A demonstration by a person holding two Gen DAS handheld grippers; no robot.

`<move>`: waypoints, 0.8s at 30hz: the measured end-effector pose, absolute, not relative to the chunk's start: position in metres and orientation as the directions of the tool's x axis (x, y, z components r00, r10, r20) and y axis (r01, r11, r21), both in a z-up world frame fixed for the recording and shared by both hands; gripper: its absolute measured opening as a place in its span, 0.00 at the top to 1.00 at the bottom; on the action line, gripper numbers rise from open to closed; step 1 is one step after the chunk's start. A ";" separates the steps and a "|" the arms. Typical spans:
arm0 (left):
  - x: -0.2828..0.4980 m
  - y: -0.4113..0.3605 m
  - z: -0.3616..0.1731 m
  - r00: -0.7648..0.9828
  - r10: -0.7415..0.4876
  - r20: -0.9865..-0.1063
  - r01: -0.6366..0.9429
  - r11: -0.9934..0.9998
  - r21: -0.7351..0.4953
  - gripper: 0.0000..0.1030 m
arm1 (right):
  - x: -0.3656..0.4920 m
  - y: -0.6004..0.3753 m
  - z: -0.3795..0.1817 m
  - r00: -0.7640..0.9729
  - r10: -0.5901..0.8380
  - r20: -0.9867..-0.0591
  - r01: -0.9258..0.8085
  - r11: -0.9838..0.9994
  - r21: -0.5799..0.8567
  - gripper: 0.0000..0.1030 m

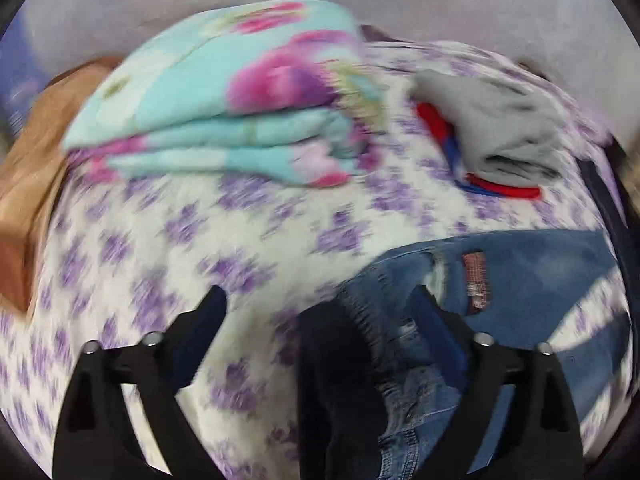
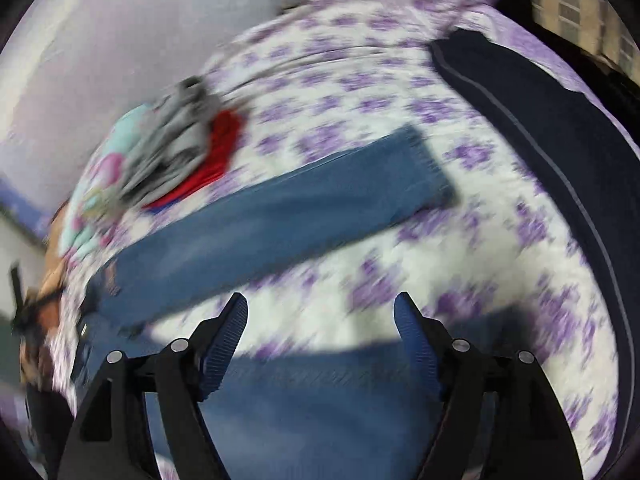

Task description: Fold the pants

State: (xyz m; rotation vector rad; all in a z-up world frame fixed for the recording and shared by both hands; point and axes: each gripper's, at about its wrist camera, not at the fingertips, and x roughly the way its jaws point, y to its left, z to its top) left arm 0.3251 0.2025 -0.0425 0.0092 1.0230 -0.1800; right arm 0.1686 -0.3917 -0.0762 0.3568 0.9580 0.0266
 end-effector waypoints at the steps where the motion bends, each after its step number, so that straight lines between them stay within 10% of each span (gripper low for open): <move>1: 0.332 0.197 -0.045 0.495 -0.155 -0.855 0.199 0.978 -0.062 0.10 | 0.169 -0.381 -0.074 0.575 0.179 -0.798 0.112 0.949 0.294 0.26; 8: 0.363 0.176 -0.093 0.411 -0.275 -0.869 0.333 0.933 -0.138 0.11 | 0.196 -0.275 -0.049 0.525 0.200 -0.827 -0.169 0.977 0.129 0.25; 12: 0.364 0.180 -0.114 0.357 -0.355 -0.864 0.336 0.912 -0.235 0.61 | 0.241 -0.195 -0.046 0.502 0.287 -0.816 -0.399 0.914 0.076 0.22; 24: 0.349 0.187 -0.105 0.414 -0.415 -0.810 0.365 0.891 -0.271 0.65 | 0.392 -0.060 -0.090 0.289 0.336 -0.896 -0.770 0.638 -0.008 0.16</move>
